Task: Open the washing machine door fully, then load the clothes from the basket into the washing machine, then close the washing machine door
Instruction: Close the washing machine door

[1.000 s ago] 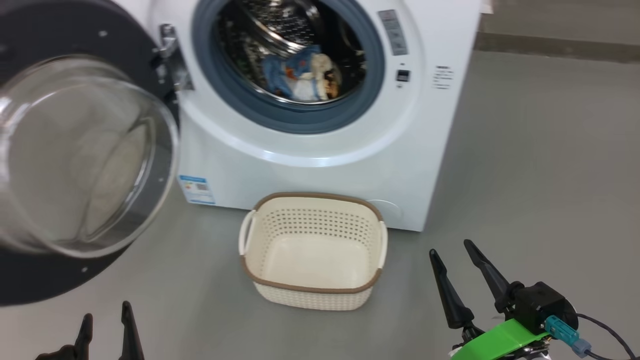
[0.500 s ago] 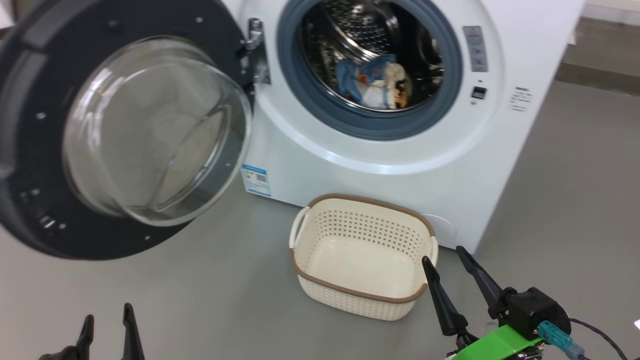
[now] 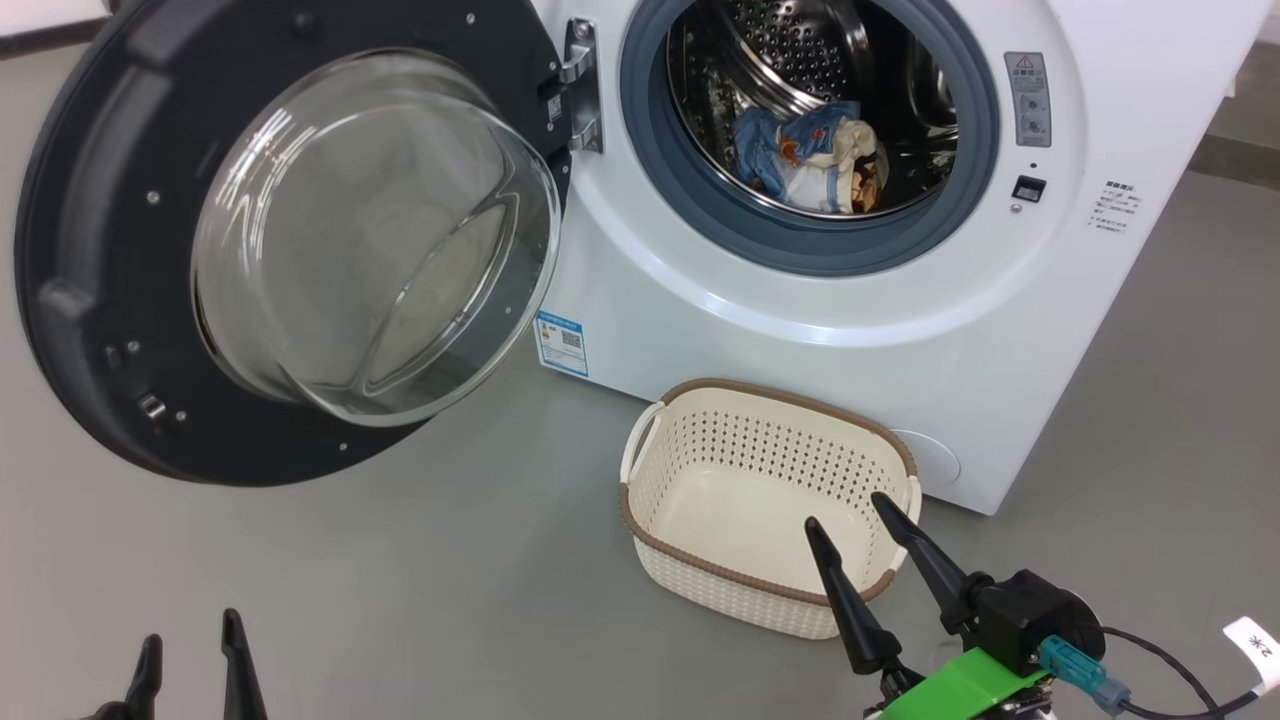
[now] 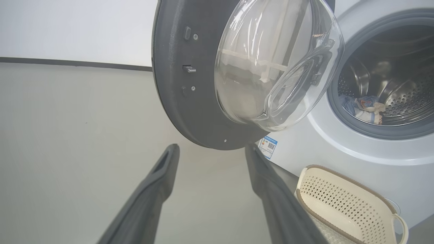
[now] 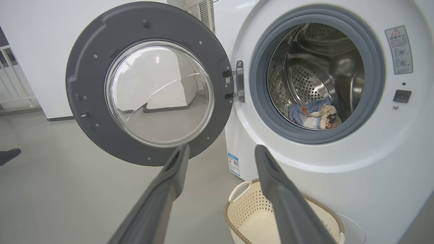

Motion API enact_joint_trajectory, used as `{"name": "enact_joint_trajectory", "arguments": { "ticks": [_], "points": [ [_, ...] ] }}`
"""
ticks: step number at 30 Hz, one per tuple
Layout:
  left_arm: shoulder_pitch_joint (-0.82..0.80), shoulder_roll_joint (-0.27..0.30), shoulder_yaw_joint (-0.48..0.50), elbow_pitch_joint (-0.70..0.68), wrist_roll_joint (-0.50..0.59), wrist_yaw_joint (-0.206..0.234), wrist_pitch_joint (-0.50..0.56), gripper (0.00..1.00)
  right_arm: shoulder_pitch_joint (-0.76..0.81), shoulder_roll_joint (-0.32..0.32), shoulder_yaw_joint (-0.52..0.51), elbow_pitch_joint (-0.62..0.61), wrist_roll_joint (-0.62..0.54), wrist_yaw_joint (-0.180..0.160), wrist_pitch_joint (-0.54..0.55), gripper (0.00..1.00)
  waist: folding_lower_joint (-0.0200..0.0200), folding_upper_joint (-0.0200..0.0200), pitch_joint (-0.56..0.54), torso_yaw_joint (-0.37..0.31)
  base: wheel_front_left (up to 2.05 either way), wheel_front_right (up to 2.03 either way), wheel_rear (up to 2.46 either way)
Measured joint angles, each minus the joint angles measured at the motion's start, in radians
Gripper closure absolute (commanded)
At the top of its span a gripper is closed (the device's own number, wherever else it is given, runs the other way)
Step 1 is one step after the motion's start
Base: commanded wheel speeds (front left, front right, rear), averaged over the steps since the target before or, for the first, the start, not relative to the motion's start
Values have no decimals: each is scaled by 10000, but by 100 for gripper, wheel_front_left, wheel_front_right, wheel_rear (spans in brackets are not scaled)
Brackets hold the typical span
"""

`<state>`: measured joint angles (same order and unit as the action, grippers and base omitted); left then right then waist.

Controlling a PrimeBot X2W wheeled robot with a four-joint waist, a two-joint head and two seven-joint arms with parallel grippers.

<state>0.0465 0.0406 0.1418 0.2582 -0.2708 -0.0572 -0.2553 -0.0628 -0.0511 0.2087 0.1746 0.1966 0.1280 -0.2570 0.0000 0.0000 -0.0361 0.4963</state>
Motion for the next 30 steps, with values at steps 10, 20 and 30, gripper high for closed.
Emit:
{"name": "enact_joint_trajectory", "arguments": {
  "ticks": [10,20,30],
  "points": [
    [168,-6,128,-161,-82,12,0,0,-207,-4,75,109,2,0,0,0,0,0,101,77,0,0,0],
    [167,-8,151,-159,-82,12,0,0,-202,-4,36,113,12,0,0,0,0,0,42,22,0,0,0],
    [167,-10,146,-151,-82,13,0,0,-199,-4,36,113,12,0,0,0,0,0,67,41,0,0,0]
  ]
}}
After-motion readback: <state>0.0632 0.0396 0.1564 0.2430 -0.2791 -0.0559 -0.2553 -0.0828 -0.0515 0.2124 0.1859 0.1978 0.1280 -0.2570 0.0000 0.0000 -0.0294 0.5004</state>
